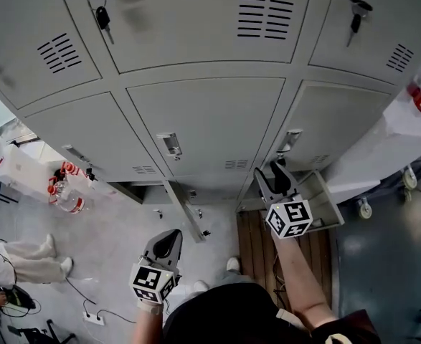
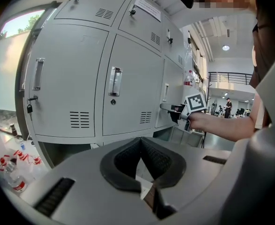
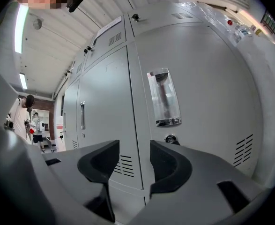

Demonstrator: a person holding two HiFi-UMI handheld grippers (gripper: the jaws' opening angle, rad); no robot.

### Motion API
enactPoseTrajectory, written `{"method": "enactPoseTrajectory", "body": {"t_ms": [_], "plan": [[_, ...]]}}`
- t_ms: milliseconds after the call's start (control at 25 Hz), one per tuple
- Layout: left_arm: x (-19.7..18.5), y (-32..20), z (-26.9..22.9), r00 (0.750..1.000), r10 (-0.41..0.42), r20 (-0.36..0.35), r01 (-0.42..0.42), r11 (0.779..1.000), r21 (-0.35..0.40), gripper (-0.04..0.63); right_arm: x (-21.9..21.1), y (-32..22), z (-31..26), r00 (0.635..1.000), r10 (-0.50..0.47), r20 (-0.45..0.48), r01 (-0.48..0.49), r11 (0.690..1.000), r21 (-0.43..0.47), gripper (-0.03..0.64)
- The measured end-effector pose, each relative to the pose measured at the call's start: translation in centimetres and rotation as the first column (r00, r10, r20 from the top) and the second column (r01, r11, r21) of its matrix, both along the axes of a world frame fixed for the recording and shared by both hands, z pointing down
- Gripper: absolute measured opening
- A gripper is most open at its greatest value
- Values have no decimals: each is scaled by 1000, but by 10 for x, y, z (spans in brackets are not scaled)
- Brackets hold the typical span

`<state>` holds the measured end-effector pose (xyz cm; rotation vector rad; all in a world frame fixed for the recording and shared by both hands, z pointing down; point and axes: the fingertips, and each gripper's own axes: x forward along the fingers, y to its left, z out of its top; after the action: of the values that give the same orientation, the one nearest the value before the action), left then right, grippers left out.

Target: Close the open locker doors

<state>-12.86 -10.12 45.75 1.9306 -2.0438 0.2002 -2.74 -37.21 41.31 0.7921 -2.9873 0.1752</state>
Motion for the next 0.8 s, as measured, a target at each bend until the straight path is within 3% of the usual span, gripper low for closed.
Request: {"method": "enactPoseTrajectory", "body": {"t_ms": [440,800], "plan": [[0,-1,4,1000,-16,-1,16,1000,2,17,-19,-2,1,999,-53,-4,53,998,-17,224],[17,-10,4,998,56,-11,-55,998,10,17,18,14,14,1000,-8,-20,7,999,-38,224]]}}
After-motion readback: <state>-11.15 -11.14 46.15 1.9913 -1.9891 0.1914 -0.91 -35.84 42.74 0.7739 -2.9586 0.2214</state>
